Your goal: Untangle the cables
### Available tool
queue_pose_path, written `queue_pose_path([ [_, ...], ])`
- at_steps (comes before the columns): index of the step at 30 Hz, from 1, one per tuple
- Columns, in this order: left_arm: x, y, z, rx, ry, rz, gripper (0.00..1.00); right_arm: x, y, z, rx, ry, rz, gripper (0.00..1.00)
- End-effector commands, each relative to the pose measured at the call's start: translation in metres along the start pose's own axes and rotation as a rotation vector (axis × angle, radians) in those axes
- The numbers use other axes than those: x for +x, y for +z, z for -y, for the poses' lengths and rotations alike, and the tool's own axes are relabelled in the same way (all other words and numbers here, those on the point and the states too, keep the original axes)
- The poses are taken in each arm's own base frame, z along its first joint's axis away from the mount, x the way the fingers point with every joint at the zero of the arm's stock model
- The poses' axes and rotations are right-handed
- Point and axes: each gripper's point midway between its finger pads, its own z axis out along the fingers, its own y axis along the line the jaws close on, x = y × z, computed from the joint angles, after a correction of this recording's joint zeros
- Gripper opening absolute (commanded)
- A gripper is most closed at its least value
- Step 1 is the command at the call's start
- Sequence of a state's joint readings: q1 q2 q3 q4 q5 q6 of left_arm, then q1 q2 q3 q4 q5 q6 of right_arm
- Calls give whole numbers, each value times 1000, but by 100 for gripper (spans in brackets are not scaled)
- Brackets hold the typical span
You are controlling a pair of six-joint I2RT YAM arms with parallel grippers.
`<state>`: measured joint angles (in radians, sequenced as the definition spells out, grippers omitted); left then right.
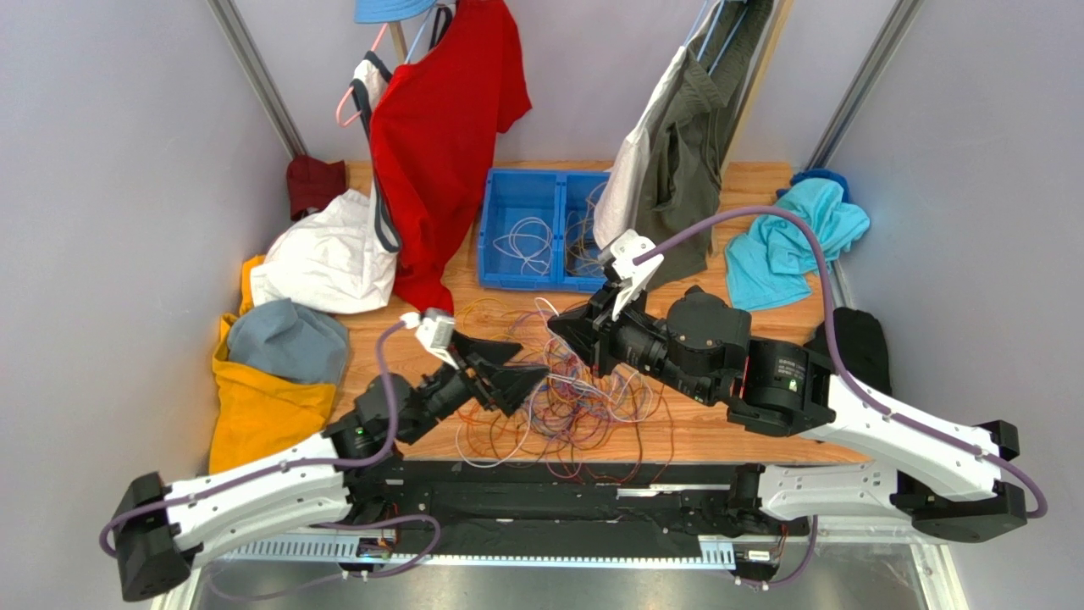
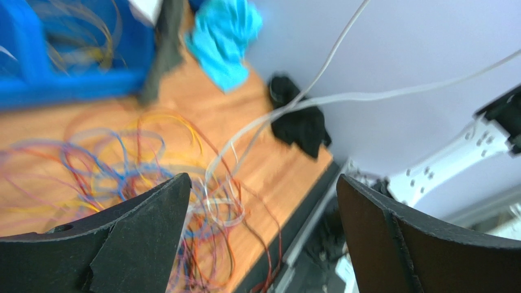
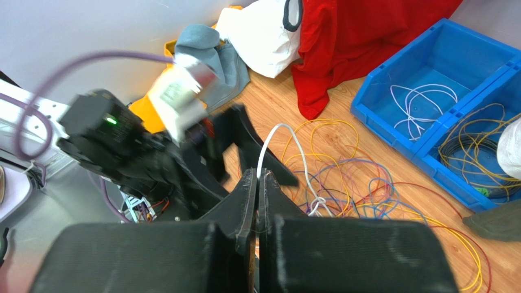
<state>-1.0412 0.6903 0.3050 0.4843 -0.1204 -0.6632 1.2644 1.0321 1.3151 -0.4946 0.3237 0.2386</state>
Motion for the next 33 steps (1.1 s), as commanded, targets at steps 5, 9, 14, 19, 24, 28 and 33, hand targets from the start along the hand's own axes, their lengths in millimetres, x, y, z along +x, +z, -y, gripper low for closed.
queue_pose_path([
  [5,-9,-18,-36,-191,207,-36,99,-9,1,0,-2,-6,55,0],
  [9,9,-2,-28,-118,213,-79,99,-8,5,0,3,-9,50,0],
  [14,15,18,-25,-98,219,-86,99,-7,7,-2,-4,-4,45,0],
  [19,4,29,-11,-37,229,-37,99,-5,8,-3,-7,0,40,0],
  [24,7,39,1,29,227,-36,99,-2,13,-6,-14,4,35,0],
  [28,10,51,5,52,226,-36,99,-1,16,-10,-32,10,32,0],
  [33,23,75,5,61,229,-64,98,0,18,-13,-44,20,26,0],
])
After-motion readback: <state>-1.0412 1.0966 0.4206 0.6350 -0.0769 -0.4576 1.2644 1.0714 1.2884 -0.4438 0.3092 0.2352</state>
